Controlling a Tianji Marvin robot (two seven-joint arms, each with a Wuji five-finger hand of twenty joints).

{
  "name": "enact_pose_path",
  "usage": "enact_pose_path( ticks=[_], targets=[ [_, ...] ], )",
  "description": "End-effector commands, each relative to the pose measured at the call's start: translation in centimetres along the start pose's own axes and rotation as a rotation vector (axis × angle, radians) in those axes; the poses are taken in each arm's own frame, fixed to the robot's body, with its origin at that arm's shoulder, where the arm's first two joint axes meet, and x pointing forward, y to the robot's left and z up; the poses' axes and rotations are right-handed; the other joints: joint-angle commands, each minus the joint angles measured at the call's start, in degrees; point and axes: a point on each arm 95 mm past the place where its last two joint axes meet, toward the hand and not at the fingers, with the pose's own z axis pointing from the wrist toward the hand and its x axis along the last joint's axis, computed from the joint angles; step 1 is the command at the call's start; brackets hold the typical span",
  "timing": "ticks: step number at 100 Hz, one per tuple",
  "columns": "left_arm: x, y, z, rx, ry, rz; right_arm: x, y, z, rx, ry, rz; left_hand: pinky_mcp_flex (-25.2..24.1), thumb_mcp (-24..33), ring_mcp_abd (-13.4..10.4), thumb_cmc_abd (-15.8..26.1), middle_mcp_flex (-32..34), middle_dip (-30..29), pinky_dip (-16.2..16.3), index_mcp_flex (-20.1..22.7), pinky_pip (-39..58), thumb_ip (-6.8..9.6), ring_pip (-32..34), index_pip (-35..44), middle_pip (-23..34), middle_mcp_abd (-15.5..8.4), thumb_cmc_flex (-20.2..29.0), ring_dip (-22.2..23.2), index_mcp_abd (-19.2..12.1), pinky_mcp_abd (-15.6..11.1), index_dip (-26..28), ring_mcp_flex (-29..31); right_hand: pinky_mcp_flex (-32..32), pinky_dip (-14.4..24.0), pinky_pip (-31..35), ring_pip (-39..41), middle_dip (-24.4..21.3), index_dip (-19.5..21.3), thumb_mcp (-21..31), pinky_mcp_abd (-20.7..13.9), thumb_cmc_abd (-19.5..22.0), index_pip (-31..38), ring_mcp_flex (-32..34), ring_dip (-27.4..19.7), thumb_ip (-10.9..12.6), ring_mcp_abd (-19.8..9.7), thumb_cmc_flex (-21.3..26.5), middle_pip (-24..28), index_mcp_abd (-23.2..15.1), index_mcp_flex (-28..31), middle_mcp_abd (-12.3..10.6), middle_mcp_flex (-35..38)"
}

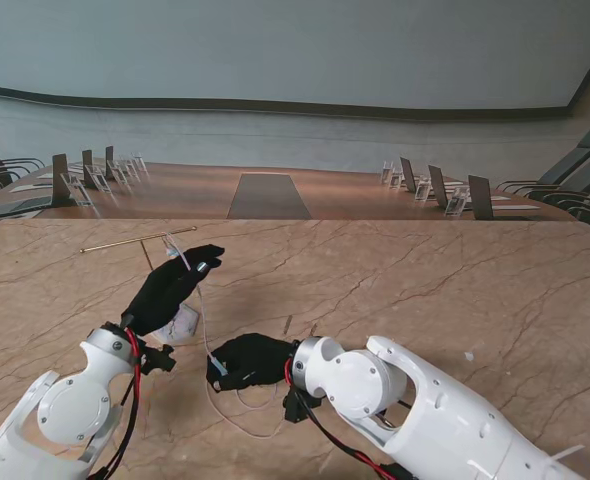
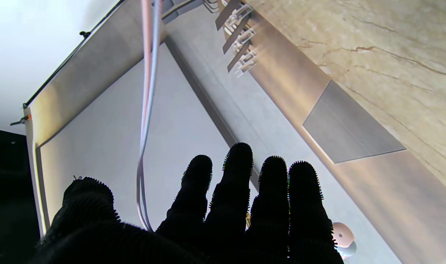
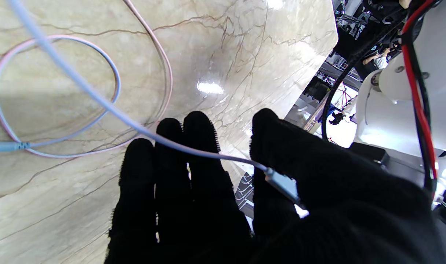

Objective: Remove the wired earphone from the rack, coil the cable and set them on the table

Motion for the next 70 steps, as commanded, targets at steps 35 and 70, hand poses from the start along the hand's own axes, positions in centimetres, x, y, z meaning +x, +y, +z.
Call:
enact_pose_path(
  ticks=[35, 70],
  targets=[
    [0.8, -1.0, 0.6, 0.0, 0.049, -0.005, 0.2, 0.2, 0.9, -0.01, -0.011, 0.018, 0.4, -0.5, -1.0, 1.6, 0.3, -0.2, 0.7, -2.7, 0.7, -1.46, -0.2, 0.2, 0.8, -1.3, 0.9, -0.1, -5.4, -0.6, -0.1, 1.0, 0.2, 0.6, 2.5, 2.2, 0.4, -0.4, 7.1, 0.3, -0.7, 9.5, 2.2, 0.8, 4.9, 0.0, 1.6, 1.8, -7.0, 4.9, 3.6, 1.2],
    [0.5, -2.0, 0.7, 0.033, 0.07, 0.003, 0.4, 1.2, 2.0, -0.006, -0.022, 0.022, 0.7, -0.5, -1.0, 1.9, 0.0, -0.2, 0.2, -3.1, -0.2, -1.59, -0.8, -0.4, 0.4, -1.1, 1.7, -0.1, -4.5, -0.9, -1.0, 0.9, -0.4, 0.5, 2.5, 2.5, 0.6, -3.0, 7.8, 0.6, -1.0, 10.7, 1.4, 0.8, 3.4, 0.4, 1.5, 2.0, -6.2, 3.4, 4.0, 0.3]
  ],
)
